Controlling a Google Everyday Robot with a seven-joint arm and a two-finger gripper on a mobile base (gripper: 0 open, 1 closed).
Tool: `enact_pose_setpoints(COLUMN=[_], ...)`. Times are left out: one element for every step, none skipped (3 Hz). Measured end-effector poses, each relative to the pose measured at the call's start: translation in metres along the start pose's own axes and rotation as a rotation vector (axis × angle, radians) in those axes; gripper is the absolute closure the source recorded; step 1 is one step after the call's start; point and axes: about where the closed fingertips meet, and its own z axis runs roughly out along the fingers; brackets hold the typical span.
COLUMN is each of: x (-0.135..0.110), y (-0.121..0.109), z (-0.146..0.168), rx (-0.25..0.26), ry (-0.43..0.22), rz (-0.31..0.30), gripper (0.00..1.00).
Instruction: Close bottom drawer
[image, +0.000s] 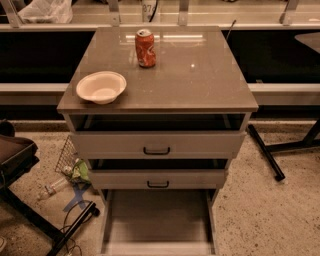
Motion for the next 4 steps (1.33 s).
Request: enact_pose_setpoints(x=[0.008,0.01,0.01,-0.006], y=[-0.016,-0.032,-0.034,-0.058], z=[0.034,0.066,0.068,0.089], rx=[0.001,-0.009,-0.01,-0.01], ry=[-0.016,-0.038,-0.04,-0.055], rz=[-0.021,-0.055,-0.057,-0.094], gripper=[1.0,1.0,1.0,1.0])
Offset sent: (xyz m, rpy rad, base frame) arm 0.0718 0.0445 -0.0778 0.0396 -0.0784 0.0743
